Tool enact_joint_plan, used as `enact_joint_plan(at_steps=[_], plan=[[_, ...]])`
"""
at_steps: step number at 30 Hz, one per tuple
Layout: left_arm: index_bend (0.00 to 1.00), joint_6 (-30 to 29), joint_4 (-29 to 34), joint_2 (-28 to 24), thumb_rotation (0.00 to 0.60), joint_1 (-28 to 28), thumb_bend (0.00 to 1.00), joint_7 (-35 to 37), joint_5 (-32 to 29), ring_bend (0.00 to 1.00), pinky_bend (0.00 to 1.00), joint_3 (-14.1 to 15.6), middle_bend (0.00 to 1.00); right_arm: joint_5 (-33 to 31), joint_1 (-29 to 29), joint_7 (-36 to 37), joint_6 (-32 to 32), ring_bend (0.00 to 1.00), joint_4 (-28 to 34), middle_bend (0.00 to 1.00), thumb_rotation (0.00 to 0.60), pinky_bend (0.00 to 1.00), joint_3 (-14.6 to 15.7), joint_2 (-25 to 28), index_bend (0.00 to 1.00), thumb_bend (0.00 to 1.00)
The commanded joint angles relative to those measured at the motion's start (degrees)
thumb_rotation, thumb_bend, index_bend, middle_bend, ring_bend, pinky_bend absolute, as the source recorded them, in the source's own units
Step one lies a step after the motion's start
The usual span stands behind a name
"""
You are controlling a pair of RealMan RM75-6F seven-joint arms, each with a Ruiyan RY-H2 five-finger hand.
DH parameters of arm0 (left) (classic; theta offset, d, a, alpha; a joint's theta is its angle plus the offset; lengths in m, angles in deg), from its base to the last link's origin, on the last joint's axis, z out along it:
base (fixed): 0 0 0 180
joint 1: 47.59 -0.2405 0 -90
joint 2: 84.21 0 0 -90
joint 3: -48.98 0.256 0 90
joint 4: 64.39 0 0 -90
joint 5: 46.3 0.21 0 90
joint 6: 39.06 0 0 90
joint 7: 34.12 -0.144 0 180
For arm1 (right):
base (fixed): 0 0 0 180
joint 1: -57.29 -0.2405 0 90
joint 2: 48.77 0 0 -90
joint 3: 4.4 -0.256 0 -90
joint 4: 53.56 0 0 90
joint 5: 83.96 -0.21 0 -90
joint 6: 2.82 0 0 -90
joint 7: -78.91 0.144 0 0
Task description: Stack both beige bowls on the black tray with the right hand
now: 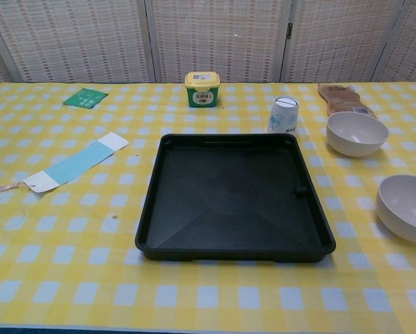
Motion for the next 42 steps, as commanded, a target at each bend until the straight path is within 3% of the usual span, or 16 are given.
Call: enact_joint_plan(at_steps=[1,14,30,42], plan=[[0.0,-0.83,0.29,-0.29,0.6,-0.46,0.27,0.31,0.27,0.0,0.0,0.15,0.0,0.6,-0.96,1.65,1.52,0.0,-0.97,0.0,0.6,0.0,0.66,-0.73,0.34,0.43],[0.0,1.2,1.11,-1.7,0.6,-0.34,0.27,1.01,-1.26,0.0,0.0,0.35,0.0,-1.62,-1.27,7.82,3.84,0.0,-8.51,0.0,0.6,0.0,1.35,-4.46,0.39,0.43],[0.0,1.74,1.23,-1.58,0.6,0.1,0.27,0.77,-1.5,0.0,0.0,0.04,0.0,-2.43,-4.53,7.74,9.71,0.0,-14.34,0.0,0.6,0.0,1.67,-9.1,0.41,0.43],[0.0,1.76,1.38,-1.88,0.6,0.07,0.27,1.3,-1.29,0.0,0.0,0.21,0.0,-3.23,-7.04,6.78,12.49,0.0,-18.03,0.0,0.6,0.0,0.94,-13.05,0.49,0.43]])
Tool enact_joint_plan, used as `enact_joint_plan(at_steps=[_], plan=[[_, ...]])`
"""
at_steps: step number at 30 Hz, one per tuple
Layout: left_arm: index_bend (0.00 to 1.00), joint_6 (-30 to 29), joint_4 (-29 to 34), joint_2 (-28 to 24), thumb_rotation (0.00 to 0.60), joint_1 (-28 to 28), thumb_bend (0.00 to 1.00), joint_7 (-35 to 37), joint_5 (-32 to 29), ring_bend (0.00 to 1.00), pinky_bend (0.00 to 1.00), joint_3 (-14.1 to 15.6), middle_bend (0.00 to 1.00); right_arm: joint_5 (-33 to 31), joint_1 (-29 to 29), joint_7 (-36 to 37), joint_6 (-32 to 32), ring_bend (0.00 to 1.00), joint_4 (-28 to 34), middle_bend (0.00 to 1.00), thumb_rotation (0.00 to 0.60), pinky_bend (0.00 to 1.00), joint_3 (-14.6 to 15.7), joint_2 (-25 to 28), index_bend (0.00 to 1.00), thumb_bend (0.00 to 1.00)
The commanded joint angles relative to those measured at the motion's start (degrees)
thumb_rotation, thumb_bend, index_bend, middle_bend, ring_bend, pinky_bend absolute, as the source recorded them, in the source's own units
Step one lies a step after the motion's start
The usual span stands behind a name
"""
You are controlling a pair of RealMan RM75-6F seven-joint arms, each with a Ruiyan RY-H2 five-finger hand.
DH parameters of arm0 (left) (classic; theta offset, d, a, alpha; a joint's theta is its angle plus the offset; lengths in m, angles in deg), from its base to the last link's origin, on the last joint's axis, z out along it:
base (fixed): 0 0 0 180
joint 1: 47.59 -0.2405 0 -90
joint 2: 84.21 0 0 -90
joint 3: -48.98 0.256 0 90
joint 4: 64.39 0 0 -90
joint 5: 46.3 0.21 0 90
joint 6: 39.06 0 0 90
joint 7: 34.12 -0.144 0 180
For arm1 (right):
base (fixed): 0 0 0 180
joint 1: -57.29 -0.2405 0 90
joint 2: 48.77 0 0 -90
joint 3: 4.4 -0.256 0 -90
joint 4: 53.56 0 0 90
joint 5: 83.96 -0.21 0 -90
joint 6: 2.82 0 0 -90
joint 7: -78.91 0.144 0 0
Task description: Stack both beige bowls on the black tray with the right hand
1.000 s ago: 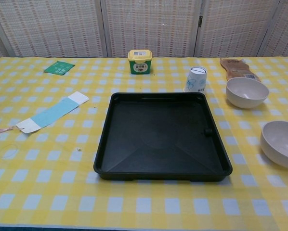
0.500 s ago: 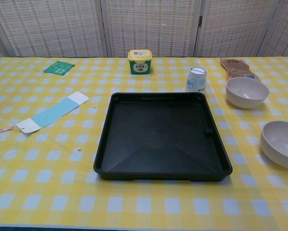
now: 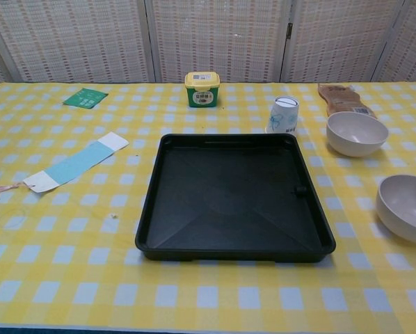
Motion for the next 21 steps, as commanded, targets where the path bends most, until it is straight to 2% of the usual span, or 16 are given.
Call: enact_joint_plan(at_steps=[1,6,14,21], plan=[[0.0,-0.08,-0.08,-0.01,0.6,0.0,0.27,0.13,0.17,0.0,0.0,0.03,0.0,-0.26,-0.61,-0.36,0.74,0.0,-0.57,0.0,0.6,0.0,-0.1,-0.73,0.49,0.43],[0.0,-0.39,-0.2,-0.03,0.6,-0.1,0.27,0.32,0.14,0.0,0.0,-0.06,0.0,-0.62,-1.39,-0.57,2.04,0.0,-1.36,0.0,0.6,0.0,0.07,-1.76,0.5,0.43],[0.0,-0.34,-0.34,0.15,0.6,-0.04,0.27,0.15,0.35,0.0,0.0,0.02,0.0,-0.8,-1.87,-0.52,1.07,0.0,-2.52,0.0,0.6,0.0,-0.35,-3.14,0.66,0.45],[0.0,-0.74,-0.24,0.54,0.6,-0.21,0.27,-0.92,0.39,0.0,0.0,-0.01,0.0,0.41,-2.35,-0.55,-2.5,0.0,-0.48,0.0,0.6,0.0,-1.27,-1.7,0.71,0.48]])
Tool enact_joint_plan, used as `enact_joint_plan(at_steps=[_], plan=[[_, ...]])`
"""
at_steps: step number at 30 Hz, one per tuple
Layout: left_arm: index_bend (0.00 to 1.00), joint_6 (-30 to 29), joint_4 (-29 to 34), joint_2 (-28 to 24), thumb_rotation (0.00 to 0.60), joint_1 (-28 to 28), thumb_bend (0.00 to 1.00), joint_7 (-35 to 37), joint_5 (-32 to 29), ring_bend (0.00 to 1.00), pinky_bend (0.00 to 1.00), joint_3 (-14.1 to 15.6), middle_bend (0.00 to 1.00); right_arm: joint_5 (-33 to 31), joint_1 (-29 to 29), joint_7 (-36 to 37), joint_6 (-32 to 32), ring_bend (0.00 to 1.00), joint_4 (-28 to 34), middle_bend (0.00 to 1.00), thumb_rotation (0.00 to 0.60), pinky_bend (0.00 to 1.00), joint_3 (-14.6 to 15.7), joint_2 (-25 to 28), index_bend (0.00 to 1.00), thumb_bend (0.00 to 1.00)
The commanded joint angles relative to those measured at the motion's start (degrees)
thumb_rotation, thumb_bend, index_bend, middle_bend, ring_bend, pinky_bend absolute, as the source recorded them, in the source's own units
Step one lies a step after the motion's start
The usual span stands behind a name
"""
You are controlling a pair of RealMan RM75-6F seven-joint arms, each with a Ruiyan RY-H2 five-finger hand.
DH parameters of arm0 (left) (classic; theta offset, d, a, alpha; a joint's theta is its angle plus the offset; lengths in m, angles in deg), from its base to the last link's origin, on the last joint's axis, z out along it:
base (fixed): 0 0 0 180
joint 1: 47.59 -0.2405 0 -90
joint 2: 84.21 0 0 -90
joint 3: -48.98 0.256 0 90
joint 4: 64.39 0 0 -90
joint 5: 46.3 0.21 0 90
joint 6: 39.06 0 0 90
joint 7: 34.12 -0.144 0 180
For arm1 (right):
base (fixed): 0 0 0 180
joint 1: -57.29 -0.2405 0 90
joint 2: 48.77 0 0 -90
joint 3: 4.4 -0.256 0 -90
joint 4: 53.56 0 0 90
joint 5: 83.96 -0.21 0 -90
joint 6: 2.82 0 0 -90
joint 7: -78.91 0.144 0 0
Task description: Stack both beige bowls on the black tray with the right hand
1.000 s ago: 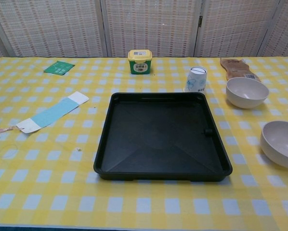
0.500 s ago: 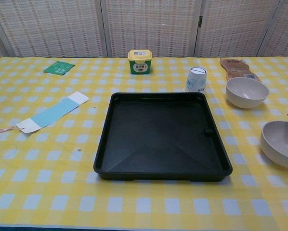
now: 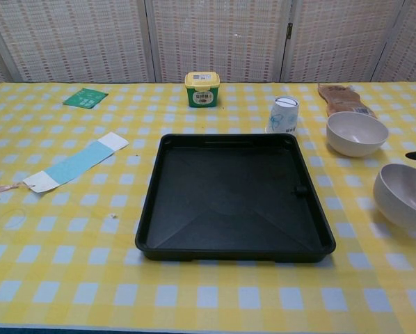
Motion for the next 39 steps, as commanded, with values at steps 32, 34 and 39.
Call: enact_joint_plan(at_steps=[32,34,39], plan=[[0.0,0.75,0.01,-0.04,0.6,0.48,0.27,0.5,-1.2,0.0,0.0,-0.64,0.0,-9.32,-25.06,-19.77,25.01,0.0,13.83,0.0,0.6,0.0,-10.26,-6.62,0.71,0.48],[0.0,0.63,-0.06,-0.18,0.6,0.47,0.27,1.05,-0.99,0.0,0.0,-0.62,0.0,-10.11,-25.69,-20.99,25.41,0.0,12.48,0.0,0.6,0.0,-10.33,-8.11,0.71,0.48],[0.0,0.42,-0.1,-0.53,0.6,0.36,0.27,1.87,-0.5,0.0,0.0,-0.38,0.0,-12.01,-26.61,-22.43,25.9,0.0,10.09,0.0,0.6,0.0,-10.49,-10.55,0.68,0.48]])
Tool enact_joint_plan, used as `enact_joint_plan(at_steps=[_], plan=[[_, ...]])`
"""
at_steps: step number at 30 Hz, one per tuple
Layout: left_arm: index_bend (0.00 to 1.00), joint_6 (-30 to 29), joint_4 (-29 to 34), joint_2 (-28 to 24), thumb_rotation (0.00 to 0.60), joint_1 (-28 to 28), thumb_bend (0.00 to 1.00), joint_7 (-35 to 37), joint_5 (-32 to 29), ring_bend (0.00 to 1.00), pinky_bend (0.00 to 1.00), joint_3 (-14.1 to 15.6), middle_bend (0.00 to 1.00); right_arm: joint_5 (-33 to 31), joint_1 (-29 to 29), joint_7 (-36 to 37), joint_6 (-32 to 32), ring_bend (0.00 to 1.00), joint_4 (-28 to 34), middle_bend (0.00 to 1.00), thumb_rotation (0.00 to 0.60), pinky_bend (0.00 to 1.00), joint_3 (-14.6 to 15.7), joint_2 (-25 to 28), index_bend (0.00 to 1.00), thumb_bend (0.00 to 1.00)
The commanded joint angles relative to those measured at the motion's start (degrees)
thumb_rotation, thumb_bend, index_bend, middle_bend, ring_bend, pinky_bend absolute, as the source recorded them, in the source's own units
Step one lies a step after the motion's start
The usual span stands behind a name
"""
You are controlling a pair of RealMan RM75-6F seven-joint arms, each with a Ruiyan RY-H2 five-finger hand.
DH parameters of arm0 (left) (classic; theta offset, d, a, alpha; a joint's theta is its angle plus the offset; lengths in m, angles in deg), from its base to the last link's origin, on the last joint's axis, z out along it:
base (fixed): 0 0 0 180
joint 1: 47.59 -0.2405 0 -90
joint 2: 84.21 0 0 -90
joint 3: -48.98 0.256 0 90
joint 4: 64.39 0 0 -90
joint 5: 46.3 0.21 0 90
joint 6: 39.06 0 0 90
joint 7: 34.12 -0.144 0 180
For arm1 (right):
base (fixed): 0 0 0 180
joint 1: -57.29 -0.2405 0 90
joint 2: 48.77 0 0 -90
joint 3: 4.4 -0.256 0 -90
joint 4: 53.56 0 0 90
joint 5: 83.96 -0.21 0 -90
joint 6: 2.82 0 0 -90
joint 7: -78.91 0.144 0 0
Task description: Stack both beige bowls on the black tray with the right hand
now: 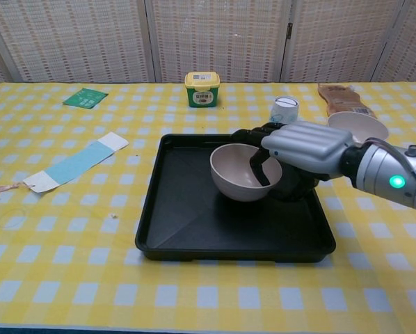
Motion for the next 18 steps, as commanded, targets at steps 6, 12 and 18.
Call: enact_joint_plan(at_steps=[6,12,18], plan=[[0.0,-0.6,-0.06,-0.44,0.6,-0.31,0.27,1.22,0.28,0.0,0.0,0.08,0.0,0.04,-0.27,0.21,-2.3,0.0,-2.0,0.0,0.6,0.0,0.73,-1.88,0.27,0.48],[0.0,-0.53,0.1,-0.42,0.6,-0.32,0.27,0.87,0.4,0.0,0.0,0.2,0.0,0.45,-0.3,1.56,-3.21,0.0,-1.11,0.0,0.6,0.0,1.44,-0.69,0.1,0.48],[0.0,-0.77,0.3,-0.43,0.6,-0.49,0.27,0.37,0.58,0.0,0.0,0.32,0.0,1.99,2.2,3.21,-7.8,0.0,3.45,0.0,0.6,0.0,2.8,3.91,0.08,0.48]])
